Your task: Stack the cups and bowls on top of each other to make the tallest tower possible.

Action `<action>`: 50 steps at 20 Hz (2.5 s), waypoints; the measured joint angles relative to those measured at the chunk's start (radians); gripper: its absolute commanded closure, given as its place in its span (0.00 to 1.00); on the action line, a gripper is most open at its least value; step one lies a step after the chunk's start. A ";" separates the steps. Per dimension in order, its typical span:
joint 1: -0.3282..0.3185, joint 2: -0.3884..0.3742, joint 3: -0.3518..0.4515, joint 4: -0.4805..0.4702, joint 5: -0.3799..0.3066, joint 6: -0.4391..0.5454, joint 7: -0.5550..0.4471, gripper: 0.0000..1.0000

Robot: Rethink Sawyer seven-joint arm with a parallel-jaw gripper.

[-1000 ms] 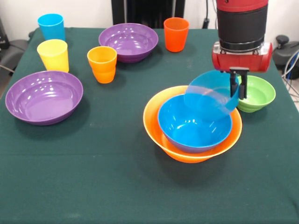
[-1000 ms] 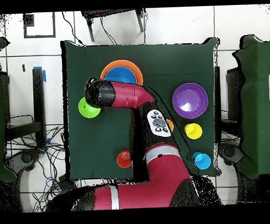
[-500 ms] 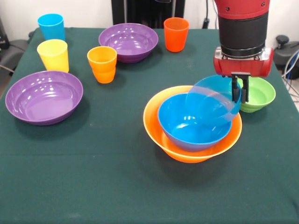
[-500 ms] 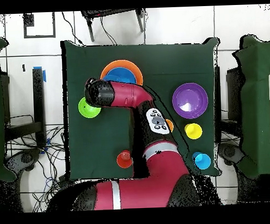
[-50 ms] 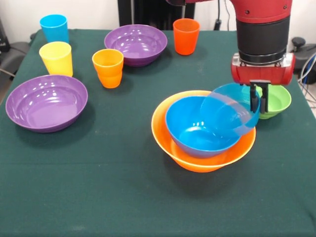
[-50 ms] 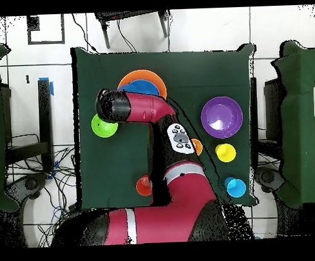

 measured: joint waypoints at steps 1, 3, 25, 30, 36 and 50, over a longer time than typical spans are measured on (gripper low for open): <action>-0.005 0.001 0.006 -0.001 -0.005 0.000 0.000 1.00; -0.019 0.003 0.019 -0.002 -0.014 0.000 0.000 1.00; -0.130 0.048 0.091 -0.086 -0.180 0.184 0.000 1.00; -0.131 0.036 0.091 -0.086 -0.228 0.191 0.000 0.00; -0.131 0.022 0.092 -0.086 -0.247 0.191 0.000 0.00; -0.117 -0.013 0.092 -0.091 -0.249 0.191 0.000 0.00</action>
